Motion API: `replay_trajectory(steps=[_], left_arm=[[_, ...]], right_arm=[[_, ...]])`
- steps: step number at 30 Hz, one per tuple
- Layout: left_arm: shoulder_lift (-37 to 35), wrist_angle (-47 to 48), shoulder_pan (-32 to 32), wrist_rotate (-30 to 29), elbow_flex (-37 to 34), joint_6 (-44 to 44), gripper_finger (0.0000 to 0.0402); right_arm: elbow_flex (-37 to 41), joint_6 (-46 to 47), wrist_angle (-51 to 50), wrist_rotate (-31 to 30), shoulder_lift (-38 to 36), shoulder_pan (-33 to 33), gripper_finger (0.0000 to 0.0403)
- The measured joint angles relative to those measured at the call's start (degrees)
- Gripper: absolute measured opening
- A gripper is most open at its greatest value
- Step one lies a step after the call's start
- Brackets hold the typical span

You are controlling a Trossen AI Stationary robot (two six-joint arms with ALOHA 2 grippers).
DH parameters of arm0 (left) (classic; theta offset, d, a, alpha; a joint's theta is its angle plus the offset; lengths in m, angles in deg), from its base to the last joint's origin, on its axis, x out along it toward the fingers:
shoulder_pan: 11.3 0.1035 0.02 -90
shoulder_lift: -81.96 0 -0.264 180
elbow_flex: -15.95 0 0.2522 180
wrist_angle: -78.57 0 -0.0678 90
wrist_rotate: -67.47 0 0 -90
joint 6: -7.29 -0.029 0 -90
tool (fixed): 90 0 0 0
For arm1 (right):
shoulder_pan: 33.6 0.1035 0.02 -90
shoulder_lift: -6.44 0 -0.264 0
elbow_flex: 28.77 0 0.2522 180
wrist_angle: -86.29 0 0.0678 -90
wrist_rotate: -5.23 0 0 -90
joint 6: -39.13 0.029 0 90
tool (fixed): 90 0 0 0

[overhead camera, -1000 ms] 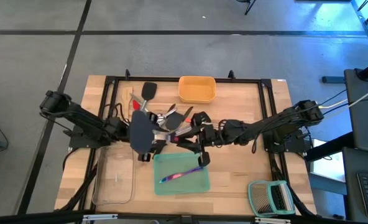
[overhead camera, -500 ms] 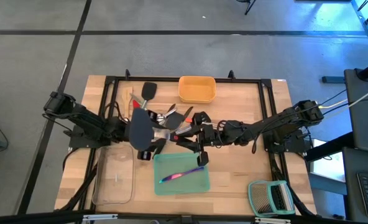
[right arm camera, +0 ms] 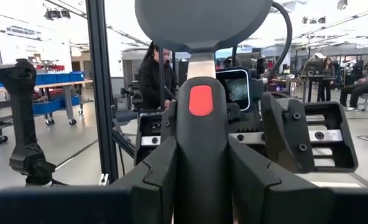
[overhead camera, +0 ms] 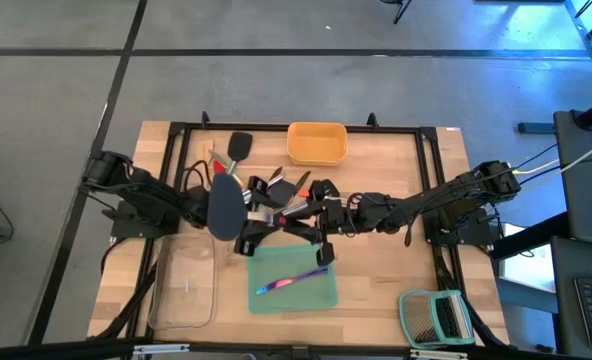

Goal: Pick & Place Kitchen Items
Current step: Put the black spatula into the transparent bin

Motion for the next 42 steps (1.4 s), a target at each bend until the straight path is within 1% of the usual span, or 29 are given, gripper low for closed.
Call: replay_trajectory(steps=[6, 12, 14, 15, 18, 19, 22, 26, 30, 35, 37, 39, 42], left_arm=[[1.69, -0.03, 0.35, 0.26, 2.23, 0.23, 0.0233], [1.76, 0.39, 0.35, -0.60, 2.53, 0.63, 0.0227], [1.76, 0.39, 0.33, -1.12, 2.53, 1.64, 0.0207], [1.76, 0.54, 0.33, -1.18, 2.53, 1.80, 0.0190], [1.75, 1.35, 0.28, -1.41, 2.53, 1.16, 0.0117], [1.70, 1.40, 0.28, -1.38, 2.53, 0.88, 0.0106], [1.70, 1.48, 0.28, -0.47, 2.53, 0.21, 0.0107], [0.97, 2.57, -0.39, -1.52, 2.51, 0.55, 0.0107], [-1.56, 6.69, -1.74, -5.79, 2.46, -0.38, 0.0107], [-7.17, 15.33, -4.38, -11.26, 2.42, -3.51, 0.0107], [-10.30, 18.51, -5.58, -13.25, 2.44, -4.01, 0.0107], [-13.89, 24.50, -7.12, -17.15, 3.15, -4.11, 0.0107], [-18.63, 38.91, -9.44, -26.05, 6.20, -2.77, 0.0107]], right_arm=[[0.00, -0.42, -0.45, -1.33, 0.00, 0.00, 0.0108], [0.04, -0.42, -0.87, -1.42, 0.00, -0.20, 0.0108], [0.04, -0.57, -0.81, -1.55, 0.00, -0.22, 0.0108], [0.04, -0.63, -0.81, -1.65, 0.00, -0.24, 0.0108], [0.11, -0.90, -0.76, -1.95, 0.00, -0.26, 0.0108], [0.11, -0.83, -0.69, -2.19, 0.00, -0.26, 0.0108], [0.11, -1.03, -0.76, -1.95, 0.00, -0.33, 0.0114], [0.09, -3.05, -1.24, -1.28, 0.00, -0.33, 0.0145], [0.09, -6.10, -1.62, -1.29, 0.00, -0.30, 0.0177], [-0.15, -6.80, -4.47, -1.32, 0.00, -0.22, 0.0201], [-1.31, -6.86, -9.35, -1.32, 0.00, -0.28, 0.0207], [-3.37, -7.60, -16.81, -2.18, -0.20, -0.61, 0.0211], [-8.07, -10.91, -30.65, -8.45, -0.22, -0.52, 0.0214]])
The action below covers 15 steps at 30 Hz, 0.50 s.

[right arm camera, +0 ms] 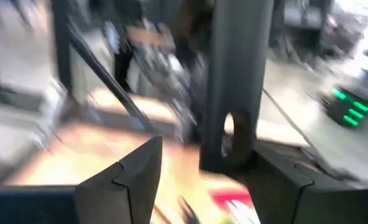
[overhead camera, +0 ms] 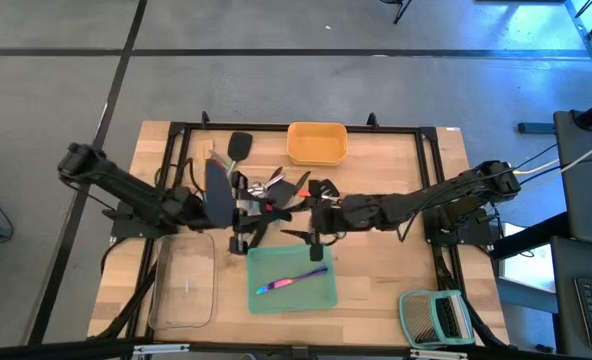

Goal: Pick & Place Kitchen Items
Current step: Put the black spatula into the transparent bin

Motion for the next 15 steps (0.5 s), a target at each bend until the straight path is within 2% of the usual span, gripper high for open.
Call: replay_trajectory(steps=[3, 6, 9, 12, 15], left_arm=[[-2.54, 17.19, -1.89, -7.55, 4.32, 6.64, 0.0107], [-3.28, 35.01, -3.29, -11.27, 8.85, 19.27, 0.0107], [-3.51, 52.83, -4.21, -11.22, 13.37, 38.04, 0.0107], [-3.47, 69.05, -4.71, -8.32, 16.73, 57.67, 0.0107], [-3.43, 77.30, -5.69, -4.86, 18.33, 74.30, 0.0107]], right_arm=[[-4.63, -2.78, -10.89, -7.37, -0.02, 0.40, 0.0215], [-7.90, -3.22, -17.66, -13.45, -0.11, 0.41, 0.0215], [-10.56, -2.98, -24.62, -17.23, -0.67, -0.47, 0.0215], [-12.28, -1.05, -30.23, -17.34, -1.24, -2.22, 0.0215], [-12.76, 1.94, -34.93, -16.64, -2.15, -4.17, 0.0215]])
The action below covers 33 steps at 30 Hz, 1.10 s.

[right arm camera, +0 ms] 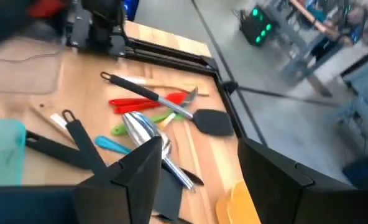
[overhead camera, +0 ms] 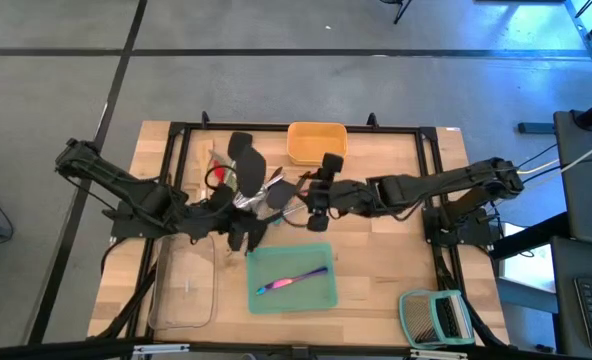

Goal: Pick & Place Kitchen Items
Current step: Put the black spatula into the transparent bin

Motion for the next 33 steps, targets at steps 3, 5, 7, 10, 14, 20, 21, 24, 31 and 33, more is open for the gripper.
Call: replay_trajectory(steps=[3, 5, 7, 10, 14, 20, 21, 24, 31, 33], left_arm=[[0.03, 5.31, -1.27, 4.62, 0.57, 13.53, 0.0107], [0.02, 8.48, -2.18, 6.91, 0.82, 21.82, 0.0107], [0.04, 12.94, -2.98, 10.27, 0.86, 30.08, 0.0107], [0.05, 18.38, -4.59, 15.69, 0.84, 42.03, 0.0107], [0.07, 19.61, -6.36, 23.83, 0.84, 53.40, 0.0107], [1.52, 16.20, -8.56, 33.84, 1.49, 62.00, 0.0107], [2.27, 16.31, -8.87, 35.24, 2.05, 62.56, 0.0107], [5.03, 16.38, -9.73, 38.22, 4.42, 63.75, 0.0107], [12.29, 23.79, -13.37, 40.60, 14.13, 65.59, 0.0107], [13.85, 25.92, -14.82, 40.57, 17.22, 65.86, 0.0107]], right_arm=[[0.02, 2.43, -4.26, 0.04, -0.85, -1.83, 0.0216], [0.04, 3.06, -7.12, 0.12, -1.20, -2.96, 0.0216], [0.05, 4.10, -9.16, 0.20, -1.64, -4.05, 0.0216], [0.03, 5.47, -12.13, 0.23, -1.70, -5.61, 0.0216], [0.04, 6.86, -15.89, 0.24, -1.68, -7.49, 0.0216], [0.07, 8.14, -20.75, 0.25, -1.66, -10.48, 0.0216], [0.07, 8.15, -20.81, 0.26, -1.66, -11.01, 0.0216], [0.07, 8.43, -20.69, 0.28, -1.66, -12.62, 0.0216], [0.09, 6.29, -19.58, 4.14, -1.66, -15.27, 0.0216], [0.09, 5.30, -18.41, 7.08, -1.66, -15.82, 0.0216]])
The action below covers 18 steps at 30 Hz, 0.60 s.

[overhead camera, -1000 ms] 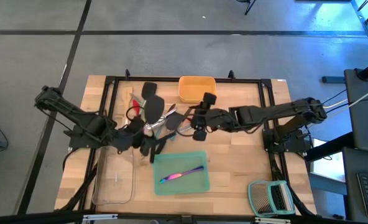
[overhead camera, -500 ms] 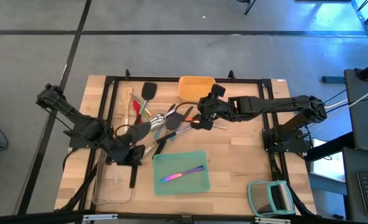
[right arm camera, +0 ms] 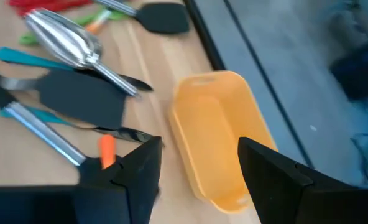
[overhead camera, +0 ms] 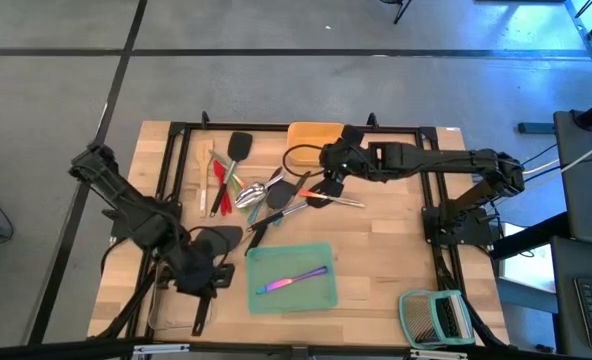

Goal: Pick & Place Kitchen Items
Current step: Put the black spatula into the transparent bin

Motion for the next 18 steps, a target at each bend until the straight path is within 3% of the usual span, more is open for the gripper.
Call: replay_trajectory(steps=[3, 10, 18], left_arm=[[2.04, 2.11, -2.25, 0.70, 3.24, 0.47, 0.0107], [3.44, 5.58, -5.02, 2.41, 3.65, 1.49, 0.0107], [3.22, 13.95, -5.98, 11.12, 3.63, 2.54, 0.0107]], right_arm=[[0.00, -1.14, 0.43, 4.81, 0.02, -0.29, 0.0216], [0.02, -2.55, -2.20, 14.16, 0.04, -0.19, 0.0216], [0.07, -1.89, -4.92, 20.94, 0.07, 0.68, 0.0216]])
